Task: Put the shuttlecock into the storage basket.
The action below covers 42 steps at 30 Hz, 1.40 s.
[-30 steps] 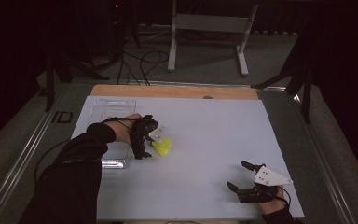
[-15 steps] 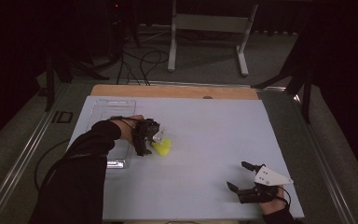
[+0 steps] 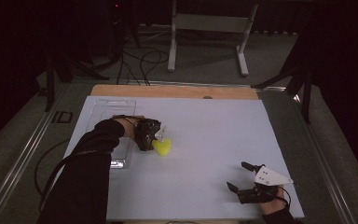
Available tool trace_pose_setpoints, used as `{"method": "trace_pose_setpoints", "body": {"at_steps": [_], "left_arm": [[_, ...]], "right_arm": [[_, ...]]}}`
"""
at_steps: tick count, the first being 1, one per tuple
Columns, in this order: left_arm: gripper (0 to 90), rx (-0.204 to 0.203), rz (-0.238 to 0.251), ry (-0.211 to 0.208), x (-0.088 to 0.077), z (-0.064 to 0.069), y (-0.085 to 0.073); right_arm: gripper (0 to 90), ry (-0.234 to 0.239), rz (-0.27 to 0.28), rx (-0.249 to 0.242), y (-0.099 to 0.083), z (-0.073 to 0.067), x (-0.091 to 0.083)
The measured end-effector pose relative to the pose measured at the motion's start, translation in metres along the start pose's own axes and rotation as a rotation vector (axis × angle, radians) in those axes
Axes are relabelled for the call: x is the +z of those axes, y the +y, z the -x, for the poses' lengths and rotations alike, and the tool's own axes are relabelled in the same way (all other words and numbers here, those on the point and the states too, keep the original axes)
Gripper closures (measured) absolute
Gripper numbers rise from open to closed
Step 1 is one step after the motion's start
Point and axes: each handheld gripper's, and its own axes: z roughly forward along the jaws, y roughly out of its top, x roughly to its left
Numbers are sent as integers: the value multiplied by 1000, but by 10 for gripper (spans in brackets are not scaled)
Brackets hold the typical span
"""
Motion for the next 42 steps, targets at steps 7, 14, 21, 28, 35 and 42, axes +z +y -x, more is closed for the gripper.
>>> {"method": "trace_pose_setpoints", "body": {"at_steps": [7, 14, 21, 28, 35, 42], "left_arm": [[438, 14, -38, -23, 10, -1, -2], [539, 37, -36, -43, 10, -4, -1], [633, 15, -50, -71, 10, -6, 1], [639, 12, -47, -122, 5, -7, 1], [640, -70, -29, -150, -8, -9, 8], [642, -76, -15, -171, -23, -8, 16]], "right_arm": [[85, 0, -1, 2, 0, 0, 0], [85, -1, -2, 2, 0, 0, 0], [86, -3, -2, 4, 0, 1, -1], [86, -5, 0, 5, 0, 1, -1], [86, -9, -2, 5, 0, 1, -1], [86, -11, -3, 5, 0, 1, -2]]}}
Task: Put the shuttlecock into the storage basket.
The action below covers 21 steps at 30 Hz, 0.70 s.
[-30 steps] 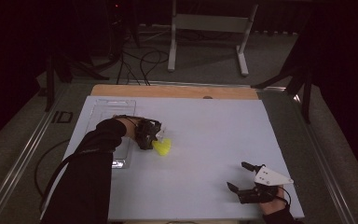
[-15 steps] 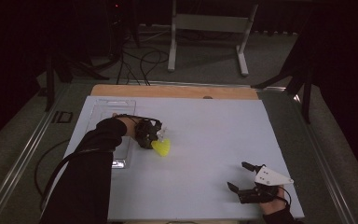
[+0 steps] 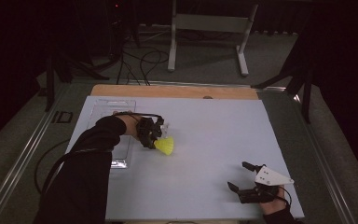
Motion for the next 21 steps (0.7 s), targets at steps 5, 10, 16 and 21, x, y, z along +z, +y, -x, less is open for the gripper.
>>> {"method": "trace_pose_setpoints", "body": {"at_steps": [5, 10, 16, 21], "left_arm": [[643, -32, -11, -13, -12, 2, 3], [642, -34, -9, -14, -23, 5, 5], [643, -65, -13, -38, -36, 6, 2], [644, -90, 7, -37, -51, 9, 1]], "right_arm": [[86, -1, 1, 1, 0, 1, 0], [86, -1, 0, 2, 0, 1, 0], [86, -4, 1, 2, 0, 1, -1], [86, -6, 1, 3, 0, 1, -1]]}}
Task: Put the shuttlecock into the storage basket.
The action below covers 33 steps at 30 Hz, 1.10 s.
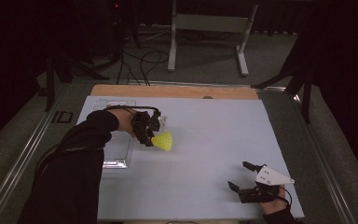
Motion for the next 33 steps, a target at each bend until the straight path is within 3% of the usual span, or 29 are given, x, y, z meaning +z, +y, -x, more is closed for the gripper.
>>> {"method": "trace_pose_setpoints", "body": {"at_steps": [5, 11, 17, 23, 25, 27, 33], "left_arm": [[643, 27, 19, 22, -16, 6, 0], [644, -3, 14, 25, -32, 11, -3], [644, -42, 22, 22, -44, 14, -6], [643, -116, 7, 10, -48, 17, -10], [643, -157, 1, 2, -49, 17, -13], [643, -153, -9, -3, -50, 19, -17], [644, -212, -9, -10, -55, 23, -36]], "right_arm": [[86, -4, -2, 10, 0, 1, 0], [86, -12, 3, 6, 0, 0, -1], [86, -15, 3, 5, 0, 0, -1], [86, -16, 7, 6, 0, 1, -1], [86, -17, 8, 6, 0, 0, -2], [86, -18, 9, 4, 0, 0, -2], [86, -16, 12, -1, 1, 0, -1]]}}
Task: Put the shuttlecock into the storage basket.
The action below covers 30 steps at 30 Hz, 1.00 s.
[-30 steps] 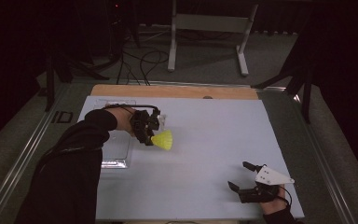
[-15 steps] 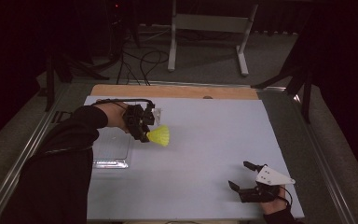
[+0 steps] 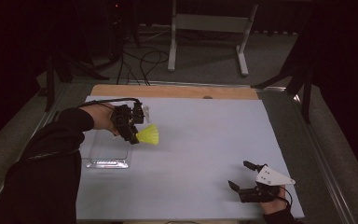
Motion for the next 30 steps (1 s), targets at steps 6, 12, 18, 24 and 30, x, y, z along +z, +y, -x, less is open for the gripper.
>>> {"method": "trace_pose_setpoints", "body": {"at_steps": [6, 12, 18, 24, 30], "left_arm": [[644, -79, 8, -12, -7, 0, -17], [644, -153, 10, -22, -12, 1, -32], [644, -216, 17, -16, -15, 3, -50], [643, -283, 26, -24, -17, 2, -66], [643, -359, 44, -25, -17, 1, -79]], "right_arm": [[86, -3, -4, 6, 0, 0, 0], [86, -6, -3, -1, 0, 0, 0], [86, -6, -4, 0, 0, 0, 0], [86, -6, -8, 9, 0, 1, 1], [86, -6, -6, 5, 0, 1, 1]]}}
